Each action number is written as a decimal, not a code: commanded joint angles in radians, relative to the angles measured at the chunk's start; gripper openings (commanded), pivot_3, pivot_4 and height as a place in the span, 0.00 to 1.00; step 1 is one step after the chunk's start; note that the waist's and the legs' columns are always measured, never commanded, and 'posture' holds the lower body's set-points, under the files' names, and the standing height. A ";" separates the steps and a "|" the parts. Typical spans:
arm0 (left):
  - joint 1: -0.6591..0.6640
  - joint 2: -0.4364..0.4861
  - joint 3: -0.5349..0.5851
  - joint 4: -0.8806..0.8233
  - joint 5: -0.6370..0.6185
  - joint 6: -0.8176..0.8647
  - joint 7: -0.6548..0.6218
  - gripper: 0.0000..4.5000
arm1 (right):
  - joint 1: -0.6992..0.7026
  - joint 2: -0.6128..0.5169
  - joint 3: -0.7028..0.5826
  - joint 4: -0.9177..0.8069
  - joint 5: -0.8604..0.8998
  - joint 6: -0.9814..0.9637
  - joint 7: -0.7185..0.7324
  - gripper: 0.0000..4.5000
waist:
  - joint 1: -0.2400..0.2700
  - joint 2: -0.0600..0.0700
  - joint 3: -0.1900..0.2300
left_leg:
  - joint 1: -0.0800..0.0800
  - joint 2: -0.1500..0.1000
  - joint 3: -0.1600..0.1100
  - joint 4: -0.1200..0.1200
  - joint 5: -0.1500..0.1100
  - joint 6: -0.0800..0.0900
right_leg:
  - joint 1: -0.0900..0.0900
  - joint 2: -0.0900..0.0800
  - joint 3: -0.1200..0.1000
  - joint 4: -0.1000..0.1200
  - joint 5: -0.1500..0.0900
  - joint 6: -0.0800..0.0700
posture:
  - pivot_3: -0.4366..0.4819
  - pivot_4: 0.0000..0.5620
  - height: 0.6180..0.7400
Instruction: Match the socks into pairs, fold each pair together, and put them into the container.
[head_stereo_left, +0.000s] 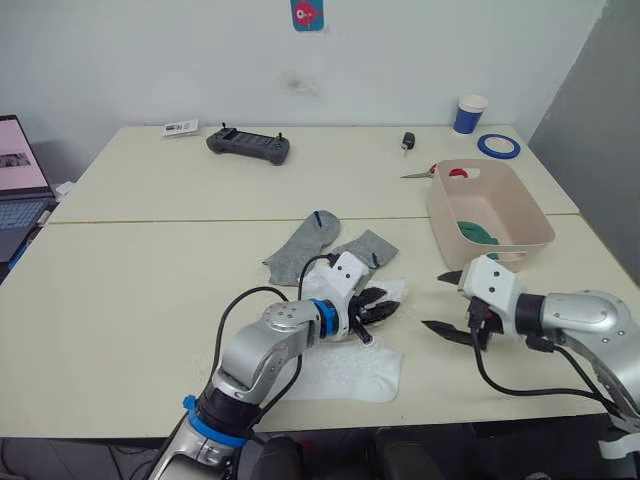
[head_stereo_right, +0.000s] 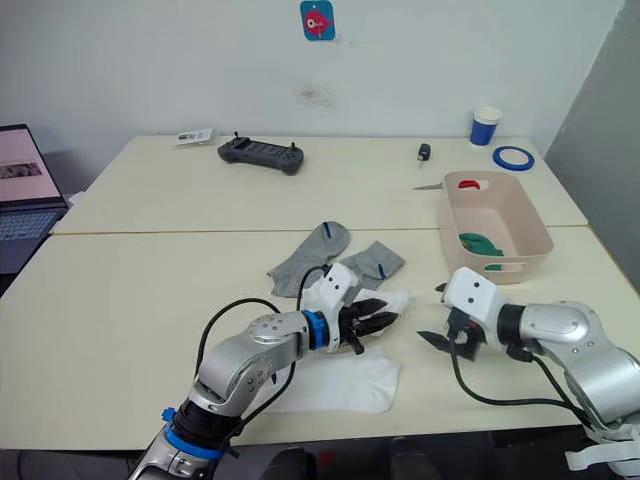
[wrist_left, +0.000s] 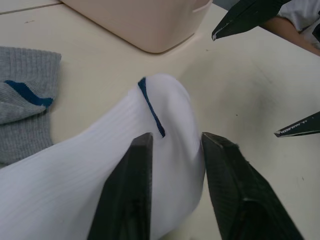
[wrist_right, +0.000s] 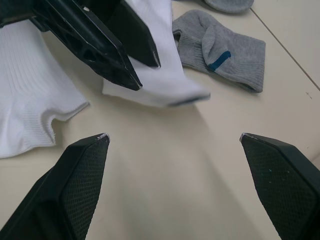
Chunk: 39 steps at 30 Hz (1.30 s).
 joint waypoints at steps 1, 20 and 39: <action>-0.016 0.011 0.017 -0.081 -0.005 -0.035 -0.025 0.65 | -0.016 -0.012 -0.028 -0.015 -0.006 -0.019 0.009 1.00 | 0.001 0.000 0.000 | 0.000 0.000 0.000 0.000 0.000 0.000 | 0.000 0.000 0.000 0.000 0.000 0.000 | 0.48 0.27 1.00; 0.222 0.085 0.707 -0.088 -0.586 0.294 0.125 0.99 | -0.081 0.096 0.007 -0.073 0.053 0.019 0.018 1.00 | 0.002 -0.001 0.001 | 0.000 0.001 -0.001 0.000 0.000 0.000 | 0.000 0.000 -0.002 0.000 0.000 0.000 | 0.48 0.27 1.00; 0.180 -0.065 0.543 0.100 -0.461 0.201 0.253 0.66 | -0.098 0.099 0.009 -0.118 0.108 0.048 0.011 1.00 | 0.005 -0.001 0.000 | 0.000 0.000 0.000 0.000 0.000 0.000 | 0.001 0.000 0.000 0.000 0.000 0.000 | 0.48 0.27 1.00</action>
